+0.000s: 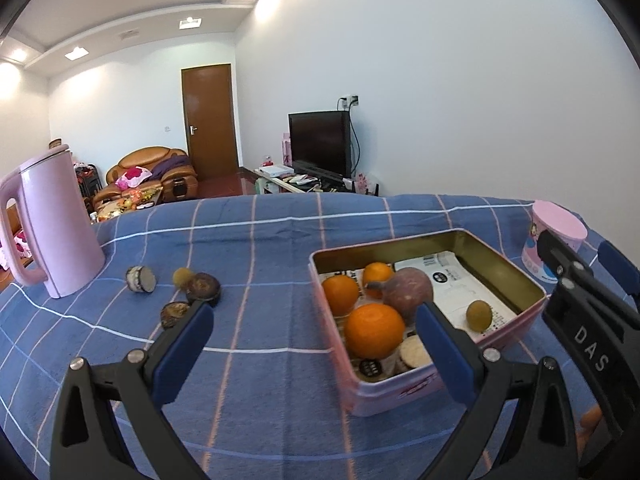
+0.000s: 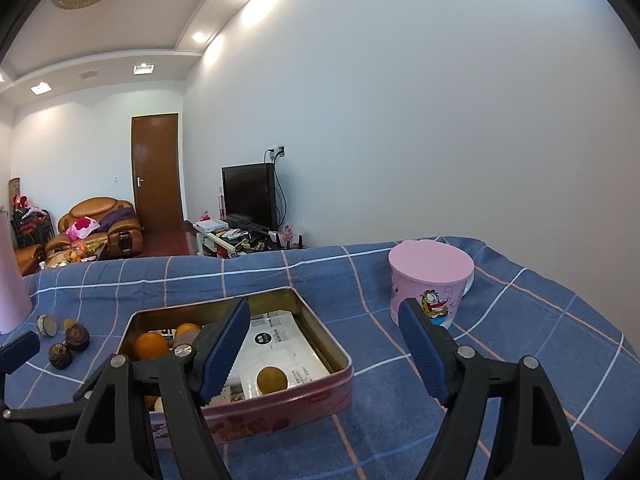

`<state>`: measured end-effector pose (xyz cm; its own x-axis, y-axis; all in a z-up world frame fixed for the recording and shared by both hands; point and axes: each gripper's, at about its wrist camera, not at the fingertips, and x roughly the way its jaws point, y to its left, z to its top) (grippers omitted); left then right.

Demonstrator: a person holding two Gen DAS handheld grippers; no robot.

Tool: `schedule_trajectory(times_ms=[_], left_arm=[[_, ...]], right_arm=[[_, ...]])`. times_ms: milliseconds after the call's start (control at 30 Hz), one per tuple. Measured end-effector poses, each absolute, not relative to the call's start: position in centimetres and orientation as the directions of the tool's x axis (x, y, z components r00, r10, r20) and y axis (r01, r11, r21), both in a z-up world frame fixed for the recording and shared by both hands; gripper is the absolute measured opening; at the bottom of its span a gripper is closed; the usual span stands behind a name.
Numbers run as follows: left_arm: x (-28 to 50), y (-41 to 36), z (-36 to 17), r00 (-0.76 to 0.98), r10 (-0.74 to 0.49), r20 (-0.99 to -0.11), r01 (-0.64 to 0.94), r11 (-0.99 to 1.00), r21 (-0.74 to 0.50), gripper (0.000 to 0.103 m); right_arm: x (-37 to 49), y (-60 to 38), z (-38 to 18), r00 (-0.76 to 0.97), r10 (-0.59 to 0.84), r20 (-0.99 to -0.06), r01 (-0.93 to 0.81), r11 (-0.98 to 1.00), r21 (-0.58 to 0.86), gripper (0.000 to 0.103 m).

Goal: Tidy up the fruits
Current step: 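Move both grippers back toward the remaining small fruits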

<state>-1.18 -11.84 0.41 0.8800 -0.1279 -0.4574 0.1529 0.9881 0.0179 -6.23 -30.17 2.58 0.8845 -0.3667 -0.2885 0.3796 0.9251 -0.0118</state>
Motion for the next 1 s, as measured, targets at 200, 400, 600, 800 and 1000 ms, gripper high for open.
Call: schedule_trajectory(times_ms=[200,400,600,800,1000], left_arm=[[-1.7,-10.5,0.4,0.885,-0.122,-0.45,0.158,0.987,0.042,0.103],[-1.1,-8.2,0.3,0.878,-0.097,-0.469,0.128,0.991,0.036,0.103],[0.0,-5.2,0.1,0.874,-0.056,-0.483,0.088,0.995,0.043,0.103],[0.9,-2.5,0.0,0.876,-0.028,-0.481,0.055,0.998,0.043,0.103],[2.2,-0.4,-0.2,0.87,-0.01,-0.494,0.041,0.998,0.052,0.103]], right_arm=[[-6.1,-28.9,2.6,0.876,-0.377,-0.301,0.39,0.92,-0.018,0.078],[-4.9,-27.0,2.4,0.876,-0.353,-0.328,0.377,0.926,0.011,0.078],[-3.6,-23.8,2.2,0.888,-0.314,-0.336,0.338,0.941,0.014,0.078],[-2.3,-21.6,1.9,0.894,-0.277,-0.352,0.306,0.951,0.029,0.078],[-0.9,-19.6,1.6,0.897,-0.243,-0.369,0.278,0.96,0.044,0.078]])
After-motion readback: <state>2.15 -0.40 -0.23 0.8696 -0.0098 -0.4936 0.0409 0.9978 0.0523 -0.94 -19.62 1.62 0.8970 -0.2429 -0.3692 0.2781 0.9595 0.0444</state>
